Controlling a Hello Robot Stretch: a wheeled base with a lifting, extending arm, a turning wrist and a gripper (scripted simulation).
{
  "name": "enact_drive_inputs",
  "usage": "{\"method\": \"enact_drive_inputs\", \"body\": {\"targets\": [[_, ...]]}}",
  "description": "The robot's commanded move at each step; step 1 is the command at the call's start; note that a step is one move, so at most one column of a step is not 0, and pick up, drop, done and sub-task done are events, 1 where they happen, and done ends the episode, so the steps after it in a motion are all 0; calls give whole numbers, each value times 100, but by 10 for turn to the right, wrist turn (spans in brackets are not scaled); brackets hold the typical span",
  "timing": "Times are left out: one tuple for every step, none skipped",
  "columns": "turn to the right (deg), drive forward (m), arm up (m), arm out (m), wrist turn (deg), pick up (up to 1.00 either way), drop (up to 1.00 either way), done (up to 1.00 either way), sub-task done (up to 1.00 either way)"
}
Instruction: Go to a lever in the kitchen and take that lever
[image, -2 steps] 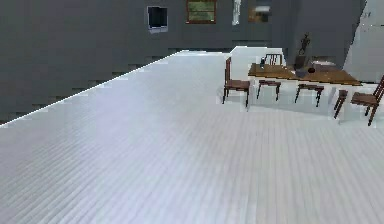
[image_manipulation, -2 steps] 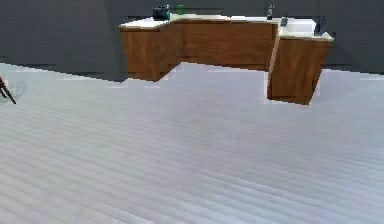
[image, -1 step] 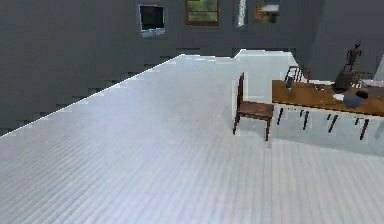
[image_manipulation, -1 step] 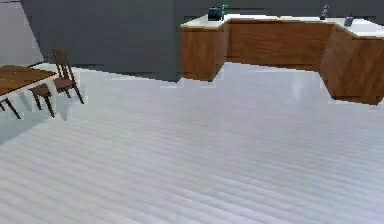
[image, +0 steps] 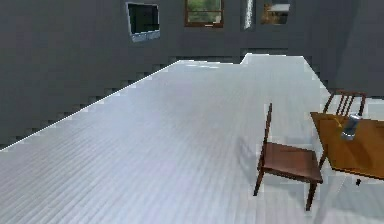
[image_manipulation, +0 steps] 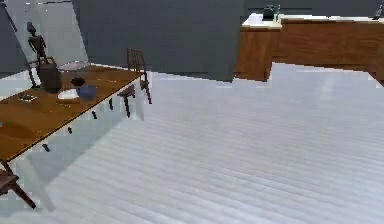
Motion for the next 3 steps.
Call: {"method": "enact_drive_inputs", "body": {"targets": [[0, 100, 0, 0, 0, 0, 0, 0, 0], [-90, 0, 0, 0, 0, 0, 0, 0, 0], [0, 20, 0, 0, 0, 0, 0, 0, 0]]}}
